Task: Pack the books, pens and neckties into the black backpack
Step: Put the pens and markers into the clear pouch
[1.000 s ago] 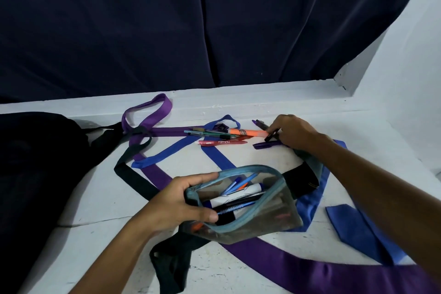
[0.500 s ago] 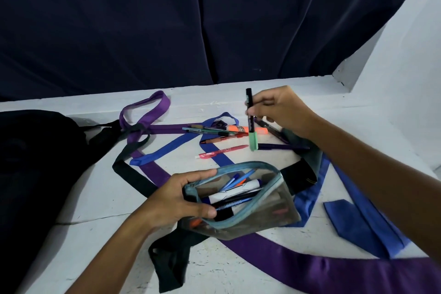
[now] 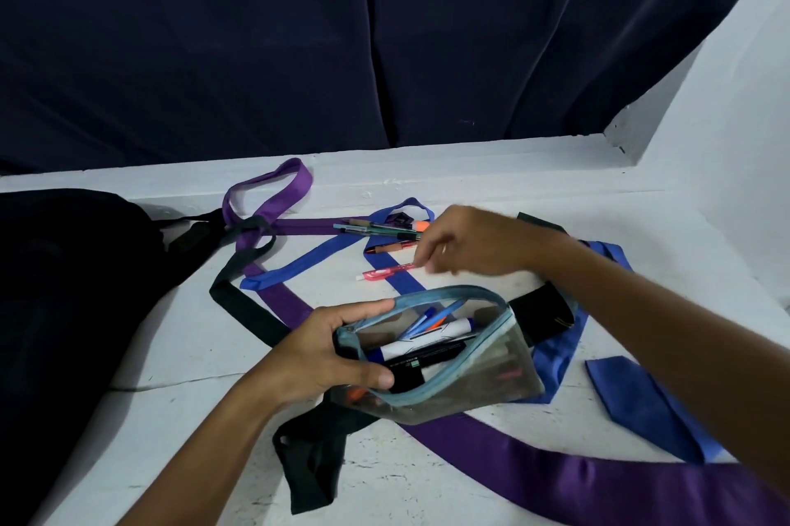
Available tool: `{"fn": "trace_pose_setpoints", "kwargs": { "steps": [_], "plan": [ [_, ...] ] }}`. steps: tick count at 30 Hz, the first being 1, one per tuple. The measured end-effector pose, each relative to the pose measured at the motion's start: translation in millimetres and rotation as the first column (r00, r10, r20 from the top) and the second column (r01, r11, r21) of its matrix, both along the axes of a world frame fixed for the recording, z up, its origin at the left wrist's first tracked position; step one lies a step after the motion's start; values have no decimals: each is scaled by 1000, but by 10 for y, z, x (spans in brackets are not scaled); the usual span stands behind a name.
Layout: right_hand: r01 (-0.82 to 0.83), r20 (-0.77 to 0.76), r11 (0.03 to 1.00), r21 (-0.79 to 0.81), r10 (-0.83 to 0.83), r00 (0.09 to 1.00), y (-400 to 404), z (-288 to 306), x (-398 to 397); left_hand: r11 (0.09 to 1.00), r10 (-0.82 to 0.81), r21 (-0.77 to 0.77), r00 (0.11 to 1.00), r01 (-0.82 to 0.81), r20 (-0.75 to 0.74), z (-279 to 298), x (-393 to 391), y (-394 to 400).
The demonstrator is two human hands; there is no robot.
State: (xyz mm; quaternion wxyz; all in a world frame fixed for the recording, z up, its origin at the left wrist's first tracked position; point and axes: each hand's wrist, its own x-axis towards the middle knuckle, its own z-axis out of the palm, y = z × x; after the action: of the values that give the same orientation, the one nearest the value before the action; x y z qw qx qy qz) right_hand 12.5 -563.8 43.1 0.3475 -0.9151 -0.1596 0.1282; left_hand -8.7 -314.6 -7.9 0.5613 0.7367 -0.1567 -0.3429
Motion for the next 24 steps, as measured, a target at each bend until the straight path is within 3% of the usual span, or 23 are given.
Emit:
{"fn": "trace_pose_setpoints", "kwargs": {
  "steps": [2,5,7,9,17,19,21,23,24],
  "plan": [
    [151,107,988,15,-152,983,-172,-45,140,1000,11,10,1000,-11,-5,6,-9,-8],
    [285,92,947,-151,-273,957,-411,-333,320,1000,15,-8,1000,-15,-23,25,-34,-26],
    [287,-11,912,-293,-303,953,-512,-560,373,1000,16,-24,999,-16,-29,41,-44,-33],
    [301,-61,897,-324,-338,939,-572,-716,405,999,15,-29,1000,-16,-27,51,-44,-38],
    [276,-10,896,-347,-298,955,-658,-803,419,999,28,-32,999,-29,-36,53,-52,-39],
    [329,109,915,-232,-312,944,-582,-669,404,999,31,-26,999,-32,-37,52,-53,-42],
    [422,183,905,54,-425,887,-441,-398,342,998,44,-33,998,-46,-53,39,-53,-39],
    [408,80,835,370,-466,881,-290,-88,237,998,53,-41,996,-56,-70,28,-54,-37],
    [356,0,800,483,-407,913,-220,40,175,997,57,-47,995,-61,-77,25,-55,-36]
  ]
}}
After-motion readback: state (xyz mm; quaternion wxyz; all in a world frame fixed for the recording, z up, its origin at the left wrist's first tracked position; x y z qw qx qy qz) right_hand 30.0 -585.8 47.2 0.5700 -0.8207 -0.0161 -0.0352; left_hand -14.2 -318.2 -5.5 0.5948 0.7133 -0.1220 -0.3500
